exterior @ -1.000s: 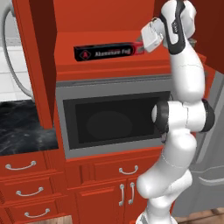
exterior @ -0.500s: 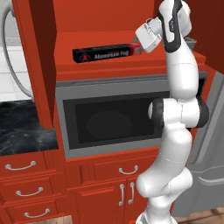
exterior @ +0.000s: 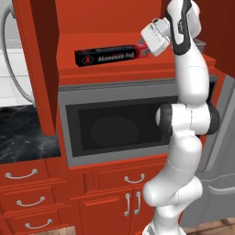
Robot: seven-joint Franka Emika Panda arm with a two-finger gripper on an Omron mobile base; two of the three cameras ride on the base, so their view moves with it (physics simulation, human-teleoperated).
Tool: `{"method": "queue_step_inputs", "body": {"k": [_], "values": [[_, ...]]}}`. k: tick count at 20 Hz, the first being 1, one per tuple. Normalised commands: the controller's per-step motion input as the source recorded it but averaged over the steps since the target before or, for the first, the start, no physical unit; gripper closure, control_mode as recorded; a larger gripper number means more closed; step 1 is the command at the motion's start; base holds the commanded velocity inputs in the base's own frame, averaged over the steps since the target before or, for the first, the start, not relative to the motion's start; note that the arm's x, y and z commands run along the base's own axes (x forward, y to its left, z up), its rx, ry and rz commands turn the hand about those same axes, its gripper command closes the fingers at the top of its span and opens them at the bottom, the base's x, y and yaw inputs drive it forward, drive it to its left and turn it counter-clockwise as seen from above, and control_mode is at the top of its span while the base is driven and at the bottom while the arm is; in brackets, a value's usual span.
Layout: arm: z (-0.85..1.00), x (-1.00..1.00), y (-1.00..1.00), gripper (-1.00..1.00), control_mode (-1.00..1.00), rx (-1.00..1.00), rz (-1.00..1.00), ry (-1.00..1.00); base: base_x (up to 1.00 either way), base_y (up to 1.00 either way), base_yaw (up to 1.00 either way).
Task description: Retrieve the tupperware and aluminum foil from the cabinet and place them on the dining counter near the plate with lemon wedge and potato to prepare for storing leftovers.
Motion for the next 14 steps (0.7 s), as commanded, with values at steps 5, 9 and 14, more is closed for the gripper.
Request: {"method": "queue_step_inputs", "body": {"k": [5, 9, 14], "values": [[-0.36, -0.63, 0.00, 1.00, -1.00, 0.02, -0.05, -0.02, 0.00, 0.00, 0.00], [-0.37, -0.95, 0.00, 1.00, -1.00, 0.09, -0.12, 0.00, 0.00, 0.00, 0.00], [-0.06, -1.00, -0.16, 1.00, -1.00, 0.16, -0.15, 0.00, 0.00, 0.00, 0.00]]}}
